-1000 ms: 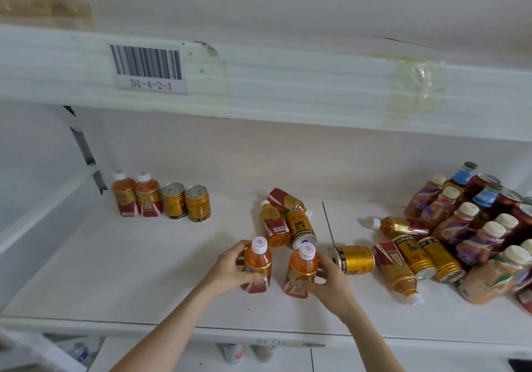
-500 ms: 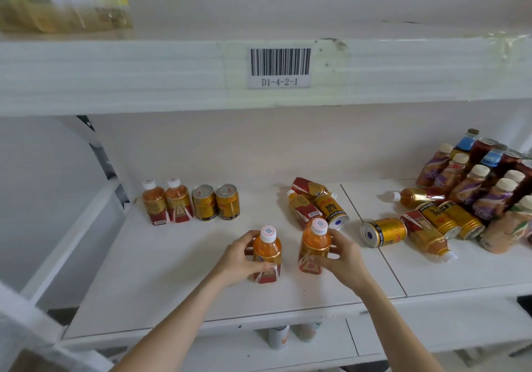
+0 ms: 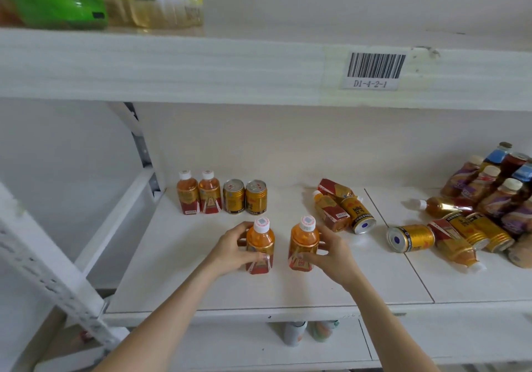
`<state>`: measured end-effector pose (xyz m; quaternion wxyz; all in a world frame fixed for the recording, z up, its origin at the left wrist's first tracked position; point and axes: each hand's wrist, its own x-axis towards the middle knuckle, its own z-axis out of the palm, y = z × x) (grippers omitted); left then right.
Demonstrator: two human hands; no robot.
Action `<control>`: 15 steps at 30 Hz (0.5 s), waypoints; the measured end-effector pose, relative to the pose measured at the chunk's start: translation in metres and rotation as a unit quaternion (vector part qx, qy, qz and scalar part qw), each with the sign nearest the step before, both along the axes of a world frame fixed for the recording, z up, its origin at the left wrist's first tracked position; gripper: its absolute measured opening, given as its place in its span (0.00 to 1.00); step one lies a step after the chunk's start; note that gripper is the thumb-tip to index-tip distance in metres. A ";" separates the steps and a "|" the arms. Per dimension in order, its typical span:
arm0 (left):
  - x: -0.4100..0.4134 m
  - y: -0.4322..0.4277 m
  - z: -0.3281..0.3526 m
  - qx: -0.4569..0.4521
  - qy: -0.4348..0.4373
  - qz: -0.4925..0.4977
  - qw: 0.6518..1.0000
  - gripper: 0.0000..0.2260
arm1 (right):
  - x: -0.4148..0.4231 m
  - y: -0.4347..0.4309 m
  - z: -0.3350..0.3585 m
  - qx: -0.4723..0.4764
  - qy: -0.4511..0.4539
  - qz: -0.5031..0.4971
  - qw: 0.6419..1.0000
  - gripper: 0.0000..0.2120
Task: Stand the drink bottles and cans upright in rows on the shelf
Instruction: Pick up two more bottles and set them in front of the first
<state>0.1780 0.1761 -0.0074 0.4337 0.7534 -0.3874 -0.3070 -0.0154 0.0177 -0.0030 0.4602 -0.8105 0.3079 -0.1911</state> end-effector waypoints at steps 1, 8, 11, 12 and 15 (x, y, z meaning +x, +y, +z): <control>0.006 0.005 0.000 0.001 0.001 0.001 1.000 0.31 | 0.005 0.004 -0.001 0.003 0.001 0.000 1.000 0.30; 0.056 0.040 0.003 0.017 0.002 0.004 1.000 0.32 | 0.050 0.043 0.001 0.017 0.002 -0.021 1.000 0.30; 0.079 0.053 0.006 0.016 -0.001 0.006 1.000 0.34 | 0.073 0.060 0.002 0.023 0.000 -0.029 0.999 0.30; 0.086 0.058 0.006 0.014 -0.001 0.010 1.000 0.34 | 0.081 0.065 0.002 0.025 0.000 -0.030 0.999 0.30; 0.106 0.070 0.006 0.014 -0.004 0.020 1.000 0.36 | 0.105 0.081 0.002 0.030 -0.001 -0.034 0.999 0.30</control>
